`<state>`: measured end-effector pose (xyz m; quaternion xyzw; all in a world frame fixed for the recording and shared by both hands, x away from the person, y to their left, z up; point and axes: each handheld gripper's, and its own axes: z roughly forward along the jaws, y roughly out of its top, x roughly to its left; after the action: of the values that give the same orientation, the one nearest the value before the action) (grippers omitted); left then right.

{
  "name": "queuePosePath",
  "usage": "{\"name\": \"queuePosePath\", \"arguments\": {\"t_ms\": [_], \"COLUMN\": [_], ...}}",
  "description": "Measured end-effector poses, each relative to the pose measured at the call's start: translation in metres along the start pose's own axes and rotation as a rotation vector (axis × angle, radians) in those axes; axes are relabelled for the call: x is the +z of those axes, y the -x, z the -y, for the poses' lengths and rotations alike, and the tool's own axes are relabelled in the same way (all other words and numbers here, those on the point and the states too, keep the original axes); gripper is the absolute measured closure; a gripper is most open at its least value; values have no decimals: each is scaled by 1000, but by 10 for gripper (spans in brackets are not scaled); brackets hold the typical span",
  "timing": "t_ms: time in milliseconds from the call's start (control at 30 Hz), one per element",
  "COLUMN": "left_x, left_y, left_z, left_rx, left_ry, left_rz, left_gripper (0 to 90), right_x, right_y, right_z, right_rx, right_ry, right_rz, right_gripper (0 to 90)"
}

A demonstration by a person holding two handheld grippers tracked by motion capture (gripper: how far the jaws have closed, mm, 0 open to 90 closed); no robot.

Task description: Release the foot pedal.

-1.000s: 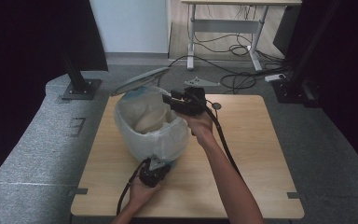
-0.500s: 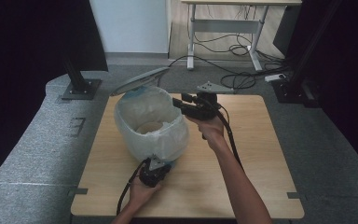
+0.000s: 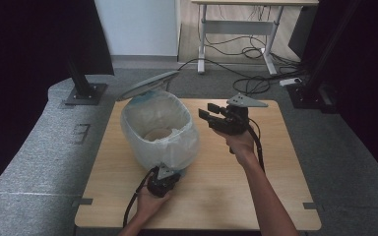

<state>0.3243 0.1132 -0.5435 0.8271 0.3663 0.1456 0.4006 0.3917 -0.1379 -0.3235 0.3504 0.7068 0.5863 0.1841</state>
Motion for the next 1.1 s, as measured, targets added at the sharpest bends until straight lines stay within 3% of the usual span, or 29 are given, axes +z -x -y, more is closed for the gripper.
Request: {"name": "queuePosePath", "arguments": {"t_ms": [367, 633, 800, 1100], "left_x": [-2, -11, -14, -19], "left_y": [4, 9, 11, 7], "left_z": [-1, -4, -4, -3], "left_rx": [14, 7, 9, -12], "left_ry": [3, 61, 57, 62], "left_rz": [-1, -5, -36, -22], "left_gripper": [816, 714, 619, 555], "right_x": [-20, -36, -46, -62], "right_y": [15, 23, 28, 37], "right_z": [21, 40, 56, 91], "right_rx": [12, 19, 19, 20], "right_ry": [0, -3, -11, -33], "right_rz": [19, 28, 31, 44], "right_gripper": [532, 533, 531, 523]}}
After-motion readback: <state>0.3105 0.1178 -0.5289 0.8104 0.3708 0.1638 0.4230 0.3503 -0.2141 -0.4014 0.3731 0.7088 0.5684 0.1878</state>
